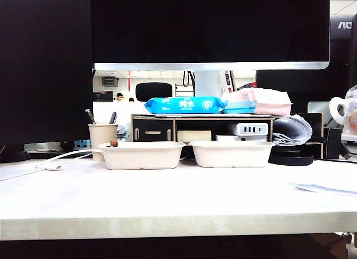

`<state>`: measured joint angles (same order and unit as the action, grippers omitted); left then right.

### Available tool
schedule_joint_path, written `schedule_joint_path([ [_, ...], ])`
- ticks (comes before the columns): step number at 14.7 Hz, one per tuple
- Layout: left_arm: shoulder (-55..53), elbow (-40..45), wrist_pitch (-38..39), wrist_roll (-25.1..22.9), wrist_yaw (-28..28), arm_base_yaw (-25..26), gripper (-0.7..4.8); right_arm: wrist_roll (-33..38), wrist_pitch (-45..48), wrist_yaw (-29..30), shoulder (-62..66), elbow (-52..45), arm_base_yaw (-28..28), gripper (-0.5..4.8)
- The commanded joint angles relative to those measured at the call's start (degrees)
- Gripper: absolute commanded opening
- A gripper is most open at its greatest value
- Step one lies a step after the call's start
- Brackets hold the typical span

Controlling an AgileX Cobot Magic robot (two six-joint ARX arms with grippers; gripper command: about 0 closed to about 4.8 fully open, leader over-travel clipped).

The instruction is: Put the dolls with similar sizes into the same paper box, while dolls with different sizes go into separate paper boxes.

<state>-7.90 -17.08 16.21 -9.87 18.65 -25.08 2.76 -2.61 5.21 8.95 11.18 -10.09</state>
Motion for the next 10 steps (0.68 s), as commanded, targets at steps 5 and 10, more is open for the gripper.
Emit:
schedule_joint_path([
  [5,0.0,9.9,-0.3,-0.2,0.0,15.4,-0.02,0.0,0.7,-0.3,-3.5,-6.6,9.7,-0.05],
  [10,0.3,14.0,0.0,-0.2,0.0,25.3,-0.01,0.1,-2.9,-0.3,-6.3,-10.9,9.6,-0.05],
])
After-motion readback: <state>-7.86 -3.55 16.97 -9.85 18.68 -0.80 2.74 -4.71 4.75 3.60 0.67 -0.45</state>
